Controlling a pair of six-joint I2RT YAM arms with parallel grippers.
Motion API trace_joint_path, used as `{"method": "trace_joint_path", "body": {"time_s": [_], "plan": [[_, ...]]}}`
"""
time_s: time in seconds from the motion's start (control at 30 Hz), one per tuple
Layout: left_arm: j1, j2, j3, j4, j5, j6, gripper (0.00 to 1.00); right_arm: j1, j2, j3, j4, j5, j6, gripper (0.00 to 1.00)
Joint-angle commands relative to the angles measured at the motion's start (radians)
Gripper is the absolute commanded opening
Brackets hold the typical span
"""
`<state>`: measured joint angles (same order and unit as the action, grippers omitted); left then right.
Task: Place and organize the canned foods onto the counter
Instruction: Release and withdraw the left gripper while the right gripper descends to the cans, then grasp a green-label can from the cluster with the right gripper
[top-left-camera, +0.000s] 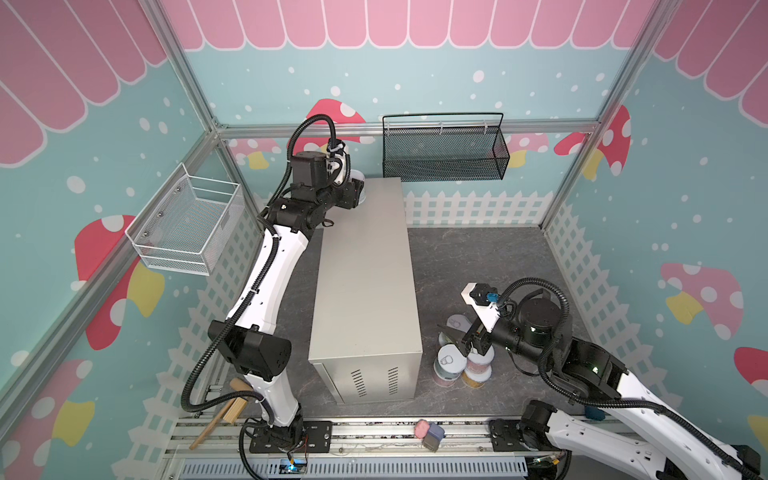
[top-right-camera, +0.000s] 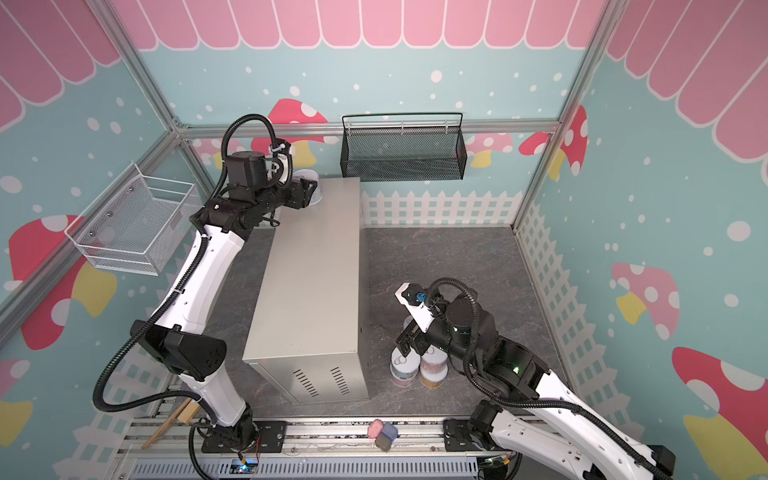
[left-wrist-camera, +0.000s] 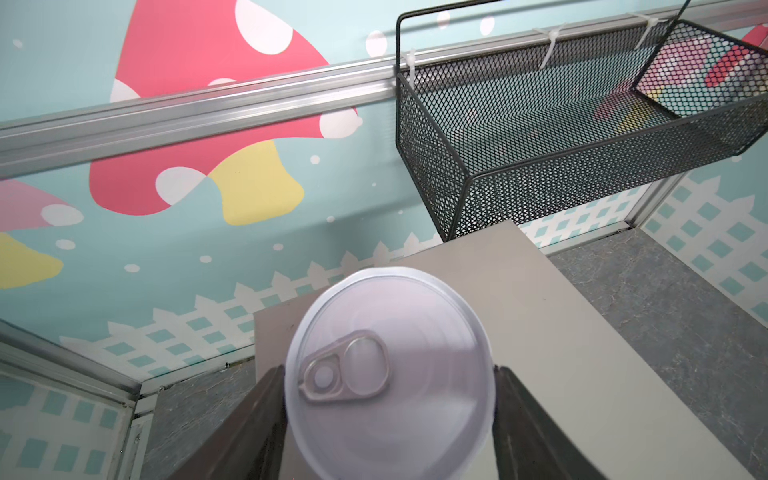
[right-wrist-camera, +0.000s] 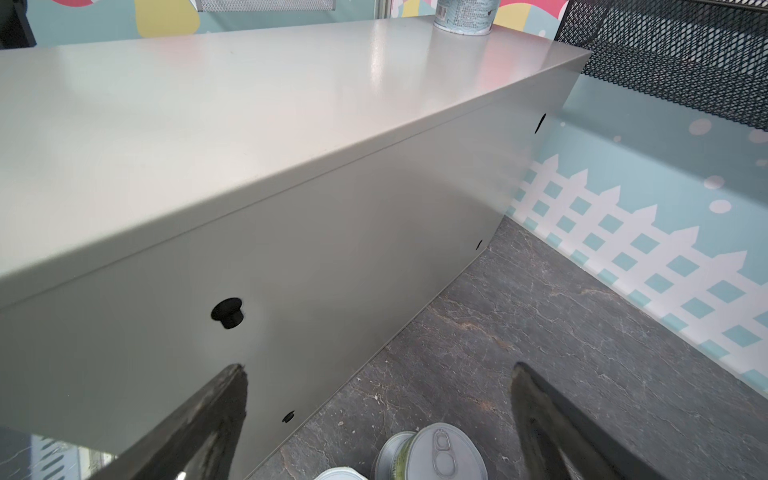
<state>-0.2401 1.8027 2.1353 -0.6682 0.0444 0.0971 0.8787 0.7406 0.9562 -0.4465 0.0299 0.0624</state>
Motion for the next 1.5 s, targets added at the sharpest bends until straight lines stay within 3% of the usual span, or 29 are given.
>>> {"method": "trace_joint_path", "body": {"time_s": [0.0, 0.67, 0.97, 1.07, 1.2, 1.47], "plan": [[0.014, -0.006, -0.002, -0.008, -0.02, 0.026, 0.69, 0.005, 0.012, 0.005, 0.008, 0.049, 0.025, 0.99], [0.024, -0.027, -0.012, -0.032, -0.003, 0.035, 0.7, 0.003, 0.102, 0.047, -0.072, 0.191, 0.157, 0.99], [0.03, -0.068, -0.01, -0.031, -0.005, 0.026, 0.92, -0.004, 0.138, 0.053, -0.107, 0.222, 0.222, 0.99], [0.031, -0.118, -0.029, -0.038, -0.016, 0.006, 0.99, -0.009, 0.159, 0.068, -0.155, 0.245, 0.273, 1.0], [0.032, -0.208, -0.057, -0.148, -0.036, -0.057, 0.99, -0.01, 0.188, 0.084, -0.246, 0.241, 0.311, 0.99], [0.03, -0.514, -0.378, -0.175, 0.096, -0.131, 0.99, -0.029, 0.224, 0.089, -0.433, 0.332, 0.457, 0.99]]}}
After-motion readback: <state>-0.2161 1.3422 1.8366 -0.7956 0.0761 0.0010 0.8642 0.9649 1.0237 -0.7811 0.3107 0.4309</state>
